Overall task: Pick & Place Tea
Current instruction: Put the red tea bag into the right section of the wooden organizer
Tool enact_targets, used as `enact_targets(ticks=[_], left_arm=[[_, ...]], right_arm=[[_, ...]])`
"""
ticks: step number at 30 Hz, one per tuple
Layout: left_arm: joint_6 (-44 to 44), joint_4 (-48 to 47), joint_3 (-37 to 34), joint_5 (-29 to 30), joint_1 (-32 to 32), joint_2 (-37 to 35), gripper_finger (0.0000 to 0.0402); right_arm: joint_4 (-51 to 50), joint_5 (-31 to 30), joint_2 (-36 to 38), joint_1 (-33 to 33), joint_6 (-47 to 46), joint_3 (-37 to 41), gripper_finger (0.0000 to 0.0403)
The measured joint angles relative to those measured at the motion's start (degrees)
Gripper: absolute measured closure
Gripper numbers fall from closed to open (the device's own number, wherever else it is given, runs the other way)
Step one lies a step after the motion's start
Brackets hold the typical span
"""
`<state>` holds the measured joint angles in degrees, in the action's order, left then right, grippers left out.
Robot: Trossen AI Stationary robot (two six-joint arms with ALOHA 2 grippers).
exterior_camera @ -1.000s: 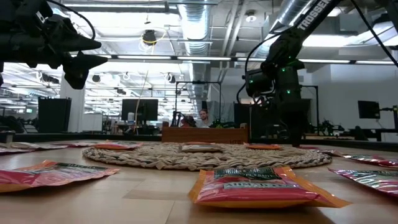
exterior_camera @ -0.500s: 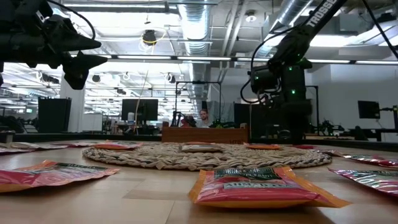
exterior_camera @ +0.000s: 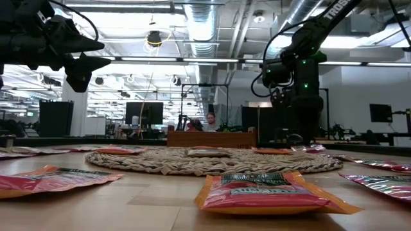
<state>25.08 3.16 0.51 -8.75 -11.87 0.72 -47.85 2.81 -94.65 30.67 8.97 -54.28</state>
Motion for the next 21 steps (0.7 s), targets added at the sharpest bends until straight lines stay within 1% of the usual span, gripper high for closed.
enact_targets(ticks=[16,21], left_arm=[[0.0,0.0,0.0,-0.1,0.0,0.0,0.0231],[0.0,0.0,0.0,-0.1,0.0,0.0,0.0231]], right_arm=[[0.0,0.1,0.2,-0.3,-1.1,-0.2,0.0403],[-0.4,0.1,2.1,-0.4,-1.9,-0.2,0.0403]])
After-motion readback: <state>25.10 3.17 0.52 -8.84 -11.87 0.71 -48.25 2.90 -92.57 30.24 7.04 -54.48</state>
